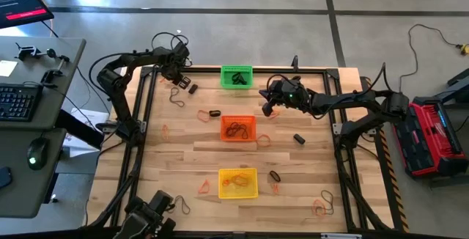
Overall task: Sort rubber bands into baskets
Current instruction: Put the orange rubber band into the yellow bin
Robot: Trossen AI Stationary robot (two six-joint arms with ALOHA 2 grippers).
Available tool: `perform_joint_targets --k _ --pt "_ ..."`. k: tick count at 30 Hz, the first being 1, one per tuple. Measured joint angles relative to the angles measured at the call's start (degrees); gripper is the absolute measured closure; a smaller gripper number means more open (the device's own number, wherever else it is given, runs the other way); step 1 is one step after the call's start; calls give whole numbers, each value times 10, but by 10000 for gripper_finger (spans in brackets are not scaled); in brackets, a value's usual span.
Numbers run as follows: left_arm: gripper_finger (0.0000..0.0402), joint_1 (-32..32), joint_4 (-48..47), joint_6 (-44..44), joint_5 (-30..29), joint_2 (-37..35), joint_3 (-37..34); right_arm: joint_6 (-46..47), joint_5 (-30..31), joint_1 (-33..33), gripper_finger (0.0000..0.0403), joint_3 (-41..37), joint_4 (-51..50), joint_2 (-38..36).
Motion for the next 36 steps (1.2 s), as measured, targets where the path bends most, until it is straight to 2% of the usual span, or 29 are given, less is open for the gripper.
perform_joint_targets --k 5,11,15,21,23,30,36 --pt "291 16 0 0 17 0 0 0 0 0 403 0 0 0" --pt "296 23 0 5 9 0 0 0 0 0 403 0 0 0" --pt "324 23 3 21 1 0 -1 0 0 0 403 0 0 0" --pt "389 24 3 49 -4 1 -2 0 0 0 403 0 0 0" --pt "398 21 -6 63 -9 1 -2 0 0 0 403 0 0 0" --pt "400 -16 -12 106 -5 -18 -2 0 0 0 403 0 -1 0" --pt "401 -63 -11 111 -5 -54 -2 0 0 0 403 0 -4 0"
